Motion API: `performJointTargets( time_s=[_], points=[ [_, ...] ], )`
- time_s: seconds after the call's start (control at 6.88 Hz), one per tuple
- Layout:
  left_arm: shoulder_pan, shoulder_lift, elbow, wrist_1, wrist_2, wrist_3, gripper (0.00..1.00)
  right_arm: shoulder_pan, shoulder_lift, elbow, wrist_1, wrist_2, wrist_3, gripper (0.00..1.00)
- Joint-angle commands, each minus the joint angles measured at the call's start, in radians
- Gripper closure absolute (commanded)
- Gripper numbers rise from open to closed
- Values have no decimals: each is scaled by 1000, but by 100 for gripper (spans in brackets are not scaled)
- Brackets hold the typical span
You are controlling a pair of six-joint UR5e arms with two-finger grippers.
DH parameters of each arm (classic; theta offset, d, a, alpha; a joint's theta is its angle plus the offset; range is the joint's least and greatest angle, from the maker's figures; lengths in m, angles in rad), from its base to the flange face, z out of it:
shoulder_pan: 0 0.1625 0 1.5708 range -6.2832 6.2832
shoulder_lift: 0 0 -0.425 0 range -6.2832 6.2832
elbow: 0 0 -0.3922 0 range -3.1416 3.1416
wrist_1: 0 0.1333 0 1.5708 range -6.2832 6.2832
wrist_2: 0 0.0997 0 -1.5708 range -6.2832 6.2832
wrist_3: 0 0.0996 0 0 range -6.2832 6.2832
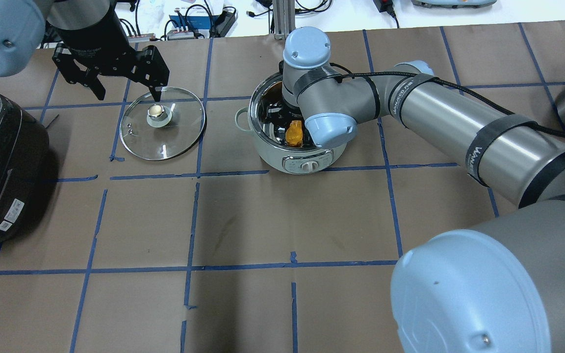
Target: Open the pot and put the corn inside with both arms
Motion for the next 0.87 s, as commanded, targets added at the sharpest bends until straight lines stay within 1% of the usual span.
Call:
performJointTargets(
  time_s=[0.0, 0.15, 0.29, 0.44, 0.58, 0.73],
  points=[
    [3, 3, -1, 0, 0, 1, 0, -2, 0, 2, 6, -5, 1, 0],
    [0, 5, -1, 0, 0, 1, 0, -12, -40, -22, 15, 4, -2, 0],
    [1, 5, -1, -1, 0, 1, 0, -15, -120, -21, 88, 0, -5, 0],
    [1, 5, -1, -1, 0, 1, 0, -34, -202, -38, 230, -3, -6, 0],
    [1, 5, -1, 0, 0, 1, 0, -76, -298, -38, 356, 0, -16, 0],
    [1, 3, -1, 0, 0, 1, 0, -145, -410, -38, 515, 10, -58, 0]
  ],
)
